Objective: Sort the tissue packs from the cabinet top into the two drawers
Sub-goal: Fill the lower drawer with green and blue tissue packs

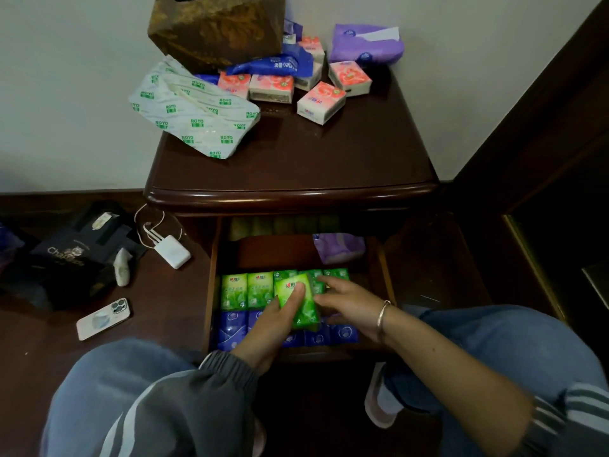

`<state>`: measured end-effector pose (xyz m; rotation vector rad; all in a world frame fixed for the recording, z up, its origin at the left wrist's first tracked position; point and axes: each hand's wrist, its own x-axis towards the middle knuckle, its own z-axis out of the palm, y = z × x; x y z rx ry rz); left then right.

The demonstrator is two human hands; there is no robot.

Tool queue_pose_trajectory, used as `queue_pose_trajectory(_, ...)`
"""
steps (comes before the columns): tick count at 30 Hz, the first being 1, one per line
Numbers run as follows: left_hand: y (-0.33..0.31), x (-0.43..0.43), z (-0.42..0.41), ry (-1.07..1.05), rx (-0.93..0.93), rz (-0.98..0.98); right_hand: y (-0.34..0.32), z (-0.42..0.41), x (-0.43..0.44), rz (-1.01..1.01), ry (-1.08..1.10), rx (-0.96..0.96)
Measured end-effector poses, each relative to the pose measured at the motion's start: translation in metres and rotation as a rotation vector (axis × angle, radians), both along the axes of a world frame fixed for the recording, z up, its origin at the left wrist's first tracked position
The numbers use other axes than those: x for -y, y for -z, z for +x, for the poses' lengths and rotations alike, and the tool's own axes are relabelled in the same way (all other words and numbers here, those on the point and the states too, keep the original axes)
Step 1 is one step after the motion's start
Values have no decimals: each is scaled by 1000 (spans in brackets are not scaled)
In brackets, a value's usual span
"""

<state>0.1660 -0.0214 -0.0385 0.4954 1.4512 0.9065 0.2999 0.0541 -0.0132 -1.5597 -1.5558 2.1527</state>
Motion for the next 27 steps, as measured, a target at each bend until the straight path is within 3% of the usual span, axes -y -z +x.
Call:
queue_pose_trajectory(5, 0, 4, 4, 311, -210, 36, -2, 20, -2, -133, 137, -68)
queue_pose_trajectory(8, 2, 4, 5, 466, -364, 42, -2, 29, -2, -162, 27, -57)
queue_pose_trajectory(12, 5, 6, 9, 654, -419, 90, 1, 35, -2, -125, -102, -12)
queue_pose_trajectory(17, 11, 5, 16, 625, -454, 111, 1, 36, -19, 124, -140, 60)
queue_pose_trajectory(20, 16, -2, 13, 511, -472, 151, -2, 49, -47, 291, -33, 172)
queue_pose_trajectory(24, 37, -5, 1, 609, -938, 214, 4, 75, -74, 529, -5, 467)
queue_pose_trajectory(27, 52, -9, 5, 742, -1106, 296, 13, 78, -72, 551, -137, 552)
